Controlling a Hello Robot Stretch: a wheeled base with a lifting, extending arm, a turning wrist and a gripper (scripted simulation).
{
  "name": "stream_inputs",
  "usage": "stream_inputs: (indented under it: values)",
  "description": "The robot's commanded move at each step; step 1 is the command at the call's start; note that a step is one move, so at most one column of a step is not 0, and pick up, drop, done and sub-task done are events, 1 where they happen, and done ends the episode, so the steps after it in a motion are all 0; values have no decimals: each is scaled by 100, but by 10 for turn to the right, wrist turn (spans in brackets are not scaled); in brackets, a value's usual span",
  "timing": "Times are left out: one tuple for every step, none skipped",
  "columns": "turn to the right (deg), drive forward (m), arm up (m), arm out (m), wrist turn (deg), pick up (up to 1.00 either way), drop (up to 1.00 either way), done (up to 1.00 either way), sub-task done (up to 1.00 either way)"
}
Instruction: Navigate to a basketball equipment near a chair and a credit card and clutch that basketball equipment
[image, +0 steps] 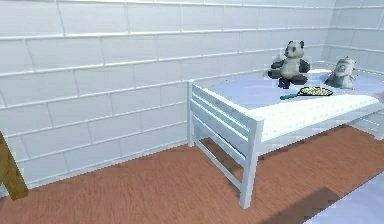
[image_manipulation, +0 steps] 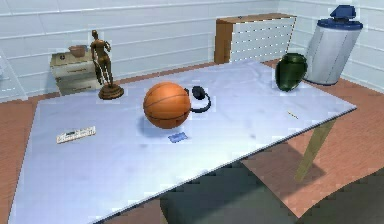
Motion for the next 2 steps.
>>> stream_inputs:
  values:
    - [0, 0, 38, 0, 0, 0, 0, 0, 0]
    - [0, 0, 0, 46, 0, 0, 0, 0, 0]
